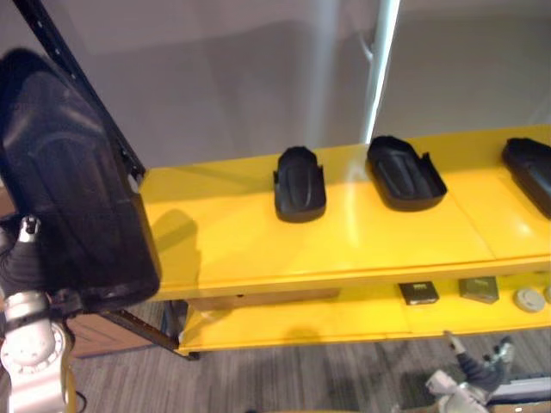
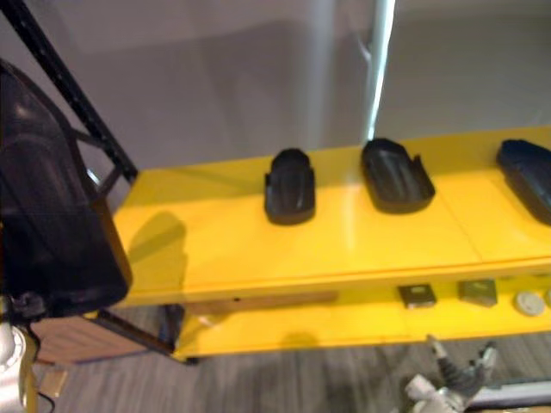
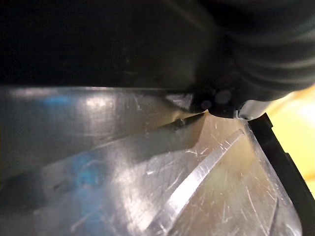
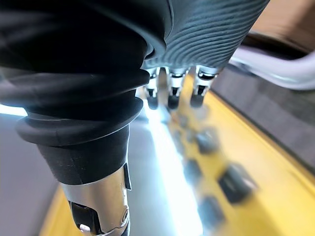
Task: Walk over and take plastic housings, then place them on the shelf
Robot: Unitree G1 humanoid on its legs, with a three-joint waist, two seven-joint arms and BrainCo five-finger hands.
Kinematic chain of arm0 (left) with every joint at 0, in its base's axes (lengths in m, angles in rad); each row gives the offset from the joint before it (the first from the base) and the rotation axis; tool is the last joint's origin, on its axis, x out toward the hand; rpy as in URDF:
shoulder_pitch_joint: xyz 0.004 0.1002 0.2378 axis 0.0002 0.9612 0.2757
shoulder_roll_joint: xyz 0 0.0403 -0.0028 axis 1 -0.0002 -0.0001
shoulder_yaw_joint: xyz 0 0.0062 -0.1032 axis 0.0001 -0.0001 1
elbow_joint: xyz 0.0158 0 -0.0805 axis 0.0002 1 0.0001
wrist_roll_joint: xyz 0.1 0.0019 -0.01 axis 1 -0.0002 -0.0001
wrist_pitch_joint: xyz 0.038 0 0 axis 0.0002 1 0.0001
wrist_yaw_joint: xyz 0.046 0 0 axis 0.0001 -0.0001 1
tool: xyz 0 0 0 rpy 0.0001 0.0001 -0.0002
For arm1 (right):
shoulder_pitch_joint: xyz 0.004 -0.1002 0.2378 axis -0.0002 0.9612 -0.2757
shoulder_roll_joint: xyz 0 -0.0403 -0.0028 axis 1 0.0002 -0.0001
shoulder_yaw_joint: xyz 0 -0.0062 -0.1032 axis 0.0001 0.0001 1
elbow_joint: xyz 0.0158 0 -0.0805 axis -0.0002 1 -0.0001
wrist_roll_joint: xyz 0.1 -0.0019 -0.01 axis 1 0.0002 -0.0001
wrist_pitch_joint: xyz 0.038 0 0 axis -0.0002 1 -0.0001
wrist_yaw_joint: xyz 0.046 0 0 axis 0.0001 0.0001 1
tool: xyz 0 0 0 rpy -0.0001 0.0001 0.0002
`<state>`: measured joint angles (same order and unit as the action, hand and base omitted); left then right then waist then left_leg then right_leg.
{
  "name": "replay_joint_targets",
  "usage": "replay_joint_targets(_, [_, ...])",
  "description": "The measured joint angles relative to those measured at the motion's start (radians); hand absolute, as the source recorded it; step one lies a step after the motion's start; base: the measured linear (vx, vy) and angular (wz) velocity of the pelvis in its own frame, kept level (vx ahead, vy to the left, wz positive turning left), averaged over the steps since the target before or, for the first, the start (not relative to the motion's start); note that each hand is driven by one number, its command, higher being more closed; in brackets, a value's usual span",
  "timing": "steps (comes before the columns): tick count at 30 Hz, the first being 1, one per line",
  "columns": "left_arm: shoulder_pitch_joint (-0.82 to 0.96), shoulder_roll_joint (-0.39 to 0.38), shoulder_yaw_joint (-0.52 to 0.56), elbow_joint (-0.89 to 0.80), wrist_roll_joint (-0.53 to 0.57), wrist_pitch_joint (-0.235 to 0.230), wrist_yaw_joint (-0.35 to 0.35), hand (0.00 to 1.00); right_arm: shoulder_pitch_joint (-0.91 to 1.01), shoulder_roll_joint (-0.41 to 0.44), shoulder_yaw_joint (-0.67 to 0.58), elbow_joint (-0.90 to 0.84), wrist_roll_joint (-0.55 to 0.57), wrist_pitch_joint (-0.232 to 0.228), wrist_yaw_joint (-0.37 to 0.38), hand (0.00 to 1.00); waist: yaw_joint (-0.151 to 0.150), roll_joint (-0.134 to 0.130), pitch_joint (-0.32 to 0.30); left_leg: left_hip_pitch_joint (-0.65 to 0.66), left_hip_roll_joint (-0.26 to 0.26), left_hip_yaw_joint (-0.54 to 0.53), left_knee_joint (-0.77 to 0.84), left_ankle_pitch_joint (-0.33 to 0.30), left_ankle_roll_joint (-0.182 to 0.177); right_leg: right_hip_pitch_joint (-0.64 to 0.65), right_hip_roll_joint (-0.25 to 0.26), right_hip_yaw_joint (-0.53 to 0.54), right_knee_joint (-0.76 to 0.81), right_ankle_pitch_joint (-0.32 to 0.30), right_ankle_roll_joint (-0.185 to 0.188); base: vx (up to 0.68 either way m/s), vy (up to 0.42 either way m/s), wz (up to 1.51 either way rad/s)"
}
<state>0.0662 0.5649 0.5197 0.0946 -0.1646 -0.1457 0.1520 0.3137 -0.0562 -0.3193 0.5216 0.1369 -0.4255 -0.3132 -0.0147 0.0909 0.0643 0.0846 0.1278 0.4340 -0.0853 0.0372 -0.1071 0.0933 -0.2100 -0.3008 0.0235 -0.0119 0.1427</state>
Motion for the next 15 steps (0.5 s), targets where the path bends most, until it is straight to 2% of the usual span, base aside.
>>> replay_joint_targets(3, [-0.112, 0.085, -0.064, 0.210, -0.027, 0.039, -0.014, 1.00, -0.006, -0.044, 0.060, 0.085, 0.007, 0.015, 0.107, 0.00, 0.000, -0.005, 0.011, -0.016, -0.001, 0.009, 0.000, 0.013, -0.005, -0.024, 0.001, 0.010, 0.002, 0.001, 0.001, 0.02, 0.010, -0.08])
replay_joint_targets(5, [-0.203, 0.142, -0.123, 0.340, -0.026, 0.069, -0.017, 1.00, -0.014, -0.060, 0.089, 0.146, 0.007, 0.023, 0.157, 0.00, -0.001, -0.020, 0.037, -0.019, -0.004, 0.005, 0.005, 0.017, -0.008, -0.031, 0.003, 0.012, 0.002, 0.004, 0.006, 0.05, 0.011, 0.00])
replay_joint_targets(8, [-0.329, 0.201, -0.207, 0.478, -0.026, 0.110, -0.031, 1.00, -0.040, -0.086, 0.091, 0.206, 0.031, 0.032, 0.200, 0.00, -0.004, -0.037, 0.059, -0.052, -0.011, 0.004, 0.007, 0.024, -0.007, -0.073, 0.000, 0.027, 0.005, 0.008, 0.006, 0.06, 0.010, -0.04])
replay_joint_targets(13, [-0.490, 0.268, -0.307, 0.575, -0.022, 0.170, -0.072, 1.00, -0.089, -0.140, 0.091, 0.254, 0.047, 0.042, 0.228, 0.00, -0.029, -0.022, 0.146, -0.055, -0.015, -0.011, 0.030, 0.025, -0.006, -0.074, -0.008, 0.031, 0.022, 0.005, 0.000, 0.05, 0.010, 0.01])
replay_joint_targets(15, [-0.540, 0.277, -0.336, 0.596, -0.023, 0.173, -0.082, 1.00, -0.097, -0.157, 0.091, 0.255, 0.048, 0.050, 0.229, 0.00, -0.034, -0.010, 0.162, -0.071, -0.014, -0.012, 0.050, 0.024, -0.006, -0.080, -0.011, 0.032, 0.026, 0.003, -0.004, 0.00, 0.000, 0.00])
